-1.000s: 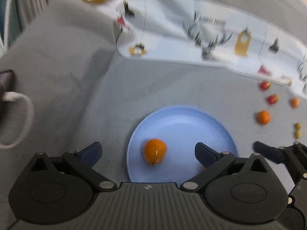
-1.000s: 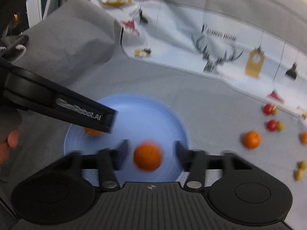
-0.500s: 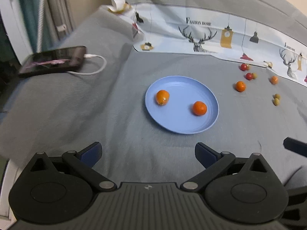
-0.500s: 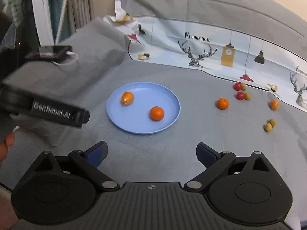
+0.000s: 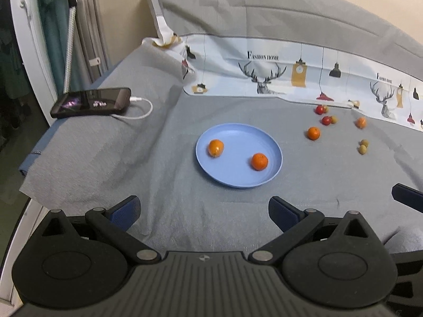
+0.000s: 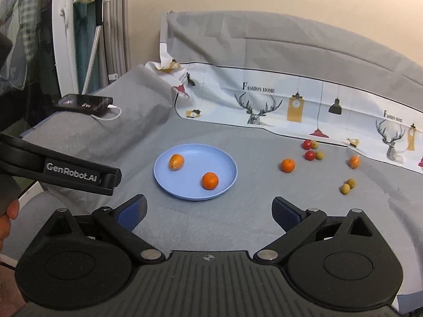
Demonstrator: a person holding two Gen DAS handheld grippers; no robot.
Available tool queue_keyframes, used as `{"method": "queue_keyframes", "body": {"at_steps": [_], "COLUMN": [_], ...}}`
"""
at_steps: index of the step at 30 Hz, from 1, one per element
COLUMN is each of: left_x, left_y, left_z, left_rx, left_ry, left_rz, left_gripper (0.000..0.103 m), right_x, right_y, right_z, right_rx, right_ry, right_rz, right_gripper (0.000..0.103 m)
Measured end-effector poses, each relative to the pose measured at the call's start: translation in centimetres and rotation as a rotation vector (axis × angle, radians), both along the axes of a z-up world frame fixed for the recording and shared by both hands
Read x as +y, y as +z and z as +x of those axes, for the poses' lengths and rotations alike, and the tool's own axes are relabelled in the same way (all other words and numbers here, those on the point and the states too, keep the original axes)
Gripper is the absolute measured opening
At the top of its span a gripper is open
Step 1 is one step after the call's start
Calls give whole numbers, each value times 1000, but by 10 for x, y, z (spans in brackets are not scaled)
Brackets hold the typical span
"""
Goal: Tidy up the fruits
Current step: 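Raise both open tools away from the blue plate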
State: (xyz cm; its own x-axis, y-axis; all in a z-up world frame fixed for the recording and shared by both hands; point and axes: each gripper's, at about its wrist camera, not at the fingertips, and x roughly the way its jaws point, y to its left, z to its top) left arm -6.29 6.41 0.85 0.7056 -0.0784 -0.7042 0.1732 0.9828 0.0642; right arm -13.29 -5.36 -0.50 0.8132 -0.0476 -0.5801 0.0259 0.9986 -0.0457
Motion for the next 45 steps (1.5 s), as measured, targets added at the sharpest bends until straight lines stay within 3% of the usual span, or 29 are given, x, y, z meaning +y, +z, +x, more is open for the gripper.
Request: {"method": "queue_keyframes", "body": {"at_steps": [6, 26, 37, 45], "left_x": [-3, -8, -21, -38], "left_y": [10, 2, -13, -30], "left_z": [-11, -11, 7, 45], "left_rx": [-38, -9, 39, 155], "left_ry": [-10, -20, -39, -20], "left_rz": [0, 48, 84, 90], "left_gripper": [103, 103, 103, 103], "right_x": [-3, -1, -8, -40], "right_y": [8, 3, -12, -34], "right_z": [-7, -10, 2, 22], "right_rx": [-34, -35, 9, 36], "right_ry": [-9, 8, 14, -90], "right_rz": [9, 34, 72, 115], "right_gripper": [100, 100, 100, 101]}}
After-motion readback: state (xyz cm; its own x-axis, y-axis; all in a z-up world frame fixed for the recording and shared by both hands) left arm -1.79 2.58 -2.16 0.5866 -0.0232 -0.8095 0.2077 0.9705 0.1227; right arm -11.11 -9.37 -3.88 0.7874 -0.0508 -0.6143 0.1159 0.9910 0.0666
